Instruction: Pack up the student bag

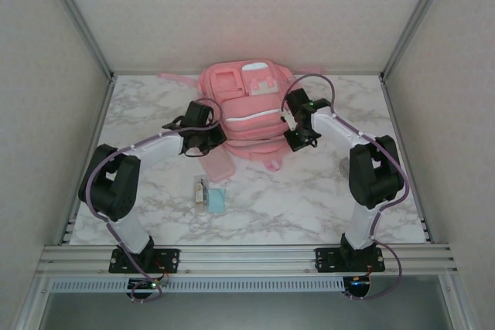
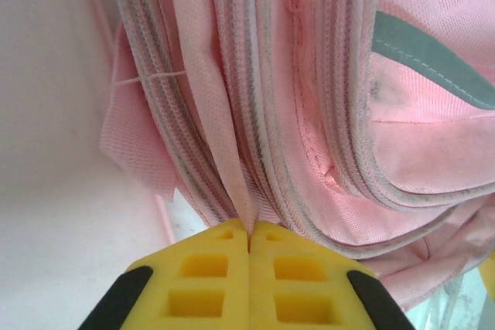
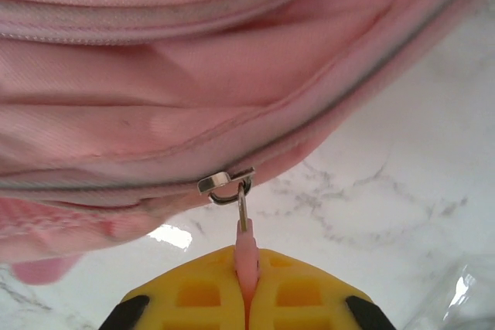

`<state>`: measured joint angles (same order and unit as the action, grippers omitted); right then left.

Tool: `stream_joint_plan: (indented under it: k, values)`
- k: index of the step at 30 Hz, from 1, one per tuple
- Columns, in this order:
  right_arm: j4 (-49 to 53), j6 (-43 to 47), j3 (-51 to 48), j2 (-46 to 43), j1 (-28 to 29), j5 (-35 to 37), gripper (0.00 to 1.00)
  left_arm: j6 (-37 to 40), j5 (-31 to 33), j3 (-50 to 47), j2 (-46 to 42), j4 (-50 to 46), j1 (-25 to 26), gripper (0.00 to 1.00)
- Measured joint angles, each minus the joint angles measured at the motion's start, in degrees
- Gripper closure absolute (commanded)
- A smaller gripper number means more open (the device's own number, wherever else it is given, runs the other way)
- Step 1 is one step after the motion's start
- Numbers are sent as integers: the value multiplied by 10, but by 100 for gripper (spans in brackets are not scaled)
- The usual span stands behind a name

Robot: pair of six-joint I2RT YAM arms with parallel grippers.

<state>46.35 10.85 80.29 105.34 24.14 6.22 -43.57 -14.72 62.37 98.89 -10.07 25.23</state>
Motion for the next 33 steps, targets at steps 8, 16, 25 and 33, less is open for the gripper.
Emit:
stream_joint_plan:
  k: [8, 16, 25, 33]
  values:
    - [-76, 182, -23, 0, 0, -35, 100, 33, 0, 46, 6, -49, -39, 84]
    - [-97, 243, -20, 6, 4, -49, 100, -43, 10, 24, -52, -50, -31, 2]
    - [-104, 253, -16, 16, 5, -67, 100, -274, 64, -83, -123, 60, 132, 1]
    - [-101, 256, -14, 16, 5, -97, 100, -402, 124, -36, -12, 112, 180, 2]
